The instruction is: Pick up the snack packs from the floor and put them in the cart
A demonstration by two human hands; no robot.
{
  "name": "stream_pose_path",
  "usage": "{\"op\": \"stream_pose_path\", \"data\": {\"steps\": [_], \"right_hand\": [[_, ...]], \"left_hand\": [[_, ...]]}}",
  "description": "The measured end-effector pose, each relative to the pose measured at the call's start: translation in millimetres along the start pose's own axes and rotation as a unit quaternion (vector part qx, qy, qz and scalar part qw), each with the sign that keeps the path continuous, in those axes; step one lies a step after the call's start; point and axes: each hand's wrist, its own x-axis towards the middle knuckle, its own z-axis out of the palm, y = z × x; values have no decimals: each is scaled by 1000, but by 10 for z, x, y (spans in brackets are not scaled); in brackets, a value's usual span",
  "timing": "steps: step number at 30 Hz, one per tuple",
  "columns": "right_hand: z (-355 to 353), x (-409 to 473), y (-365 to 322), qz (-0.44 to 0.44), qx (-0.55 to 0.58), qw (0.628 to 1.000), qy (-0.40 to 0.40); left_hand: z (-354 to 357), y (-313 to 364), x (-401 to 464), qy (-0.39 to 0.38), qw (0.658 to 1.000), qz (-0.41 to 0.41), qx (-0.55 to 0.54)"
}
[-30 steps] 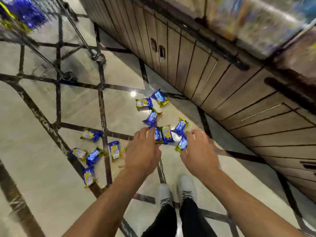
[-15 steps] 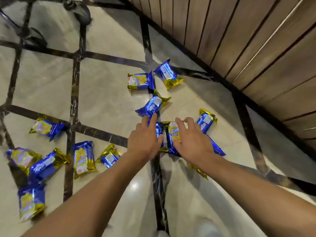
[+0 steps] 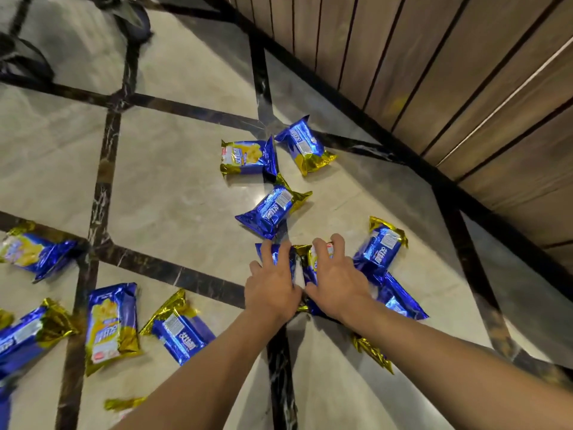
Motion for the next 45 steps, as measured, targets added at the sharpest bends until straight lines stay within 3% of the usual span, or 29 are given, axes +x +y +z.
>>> {"op": "stream_pose_path", "data": {"steps": [6,11,17,25,31,37,45], "right_hand": [[-89,-73,-10,-15,82,995,45],[-763,-366,-231,-14,146,986,76],[-2129,-1380,-808,-28,185,975,116],[-4460,-3191,-1718,-84,172,973,132],[-5582,-4197,-2303,-133,130,974,130],[-6107,-4959,-2852,-201,102,962,155],[-6094,-5636,-3595,-285,108,942,141]], "left_hand": [[-114,39,-104,36,995,-19,-95],[-812,267,-469,71,992,-36,-94],[-2268,864,-1475,129,986,-26,-107],[-4728,1694,-3267,183,974,-59,-119],[-5886,2046,-4396,197,958,-102,-183],[-6586,1934,-5338,278,935,-156,-157],[-6977,1229,-6383,353,899,-203,-160]]}}
